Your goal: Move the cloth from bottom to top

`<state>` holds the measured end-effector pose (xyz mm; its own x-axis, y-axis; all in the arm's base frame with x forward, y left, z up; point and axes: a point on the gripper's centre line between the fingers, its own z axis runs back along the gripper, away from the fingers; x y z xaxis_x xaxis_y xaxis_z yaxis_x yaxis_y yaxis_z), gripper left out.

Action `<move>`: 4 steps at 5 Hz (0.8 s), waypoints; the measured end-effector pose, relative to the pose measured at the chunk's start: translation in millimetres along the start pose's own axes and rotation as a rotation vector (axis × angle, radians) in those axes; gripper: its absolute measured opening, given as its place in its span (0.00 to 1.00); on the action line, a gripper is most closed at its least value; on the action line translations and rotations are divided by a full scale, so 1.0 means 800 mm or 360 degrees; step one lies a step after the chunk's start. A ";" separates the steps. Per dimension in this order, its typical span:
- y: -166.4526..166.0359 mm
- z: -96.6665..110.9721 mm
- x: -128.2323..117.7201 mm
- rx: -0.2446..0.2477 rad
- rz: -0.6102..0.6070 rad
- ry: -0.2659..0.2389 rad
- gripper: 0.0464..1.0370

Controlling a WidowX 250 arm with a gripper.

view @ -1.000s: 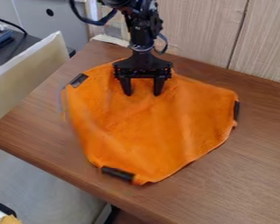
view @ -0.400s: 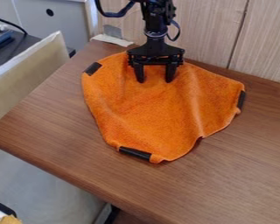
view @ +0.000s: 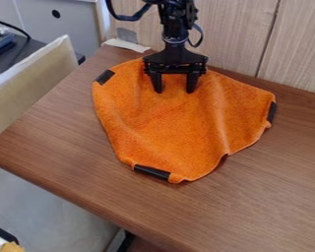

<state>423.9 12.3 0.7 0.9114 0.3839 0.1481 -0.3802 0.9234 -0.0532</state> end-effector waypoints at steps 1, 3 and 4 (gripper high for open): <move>-0.005 0.003 0.000 -0.0011 -0.0009 0.0017 0.96; -0.013 0.013 -0.002 -0.0027 0.0011 0.0042 0.96; -0.016 0.049 0.004 -0.0076 0.0010 -0.0049 0.96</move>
<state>425.6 1.6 40.8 0.9036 0.3897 0.1779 -0.3772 0.9206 -0.1010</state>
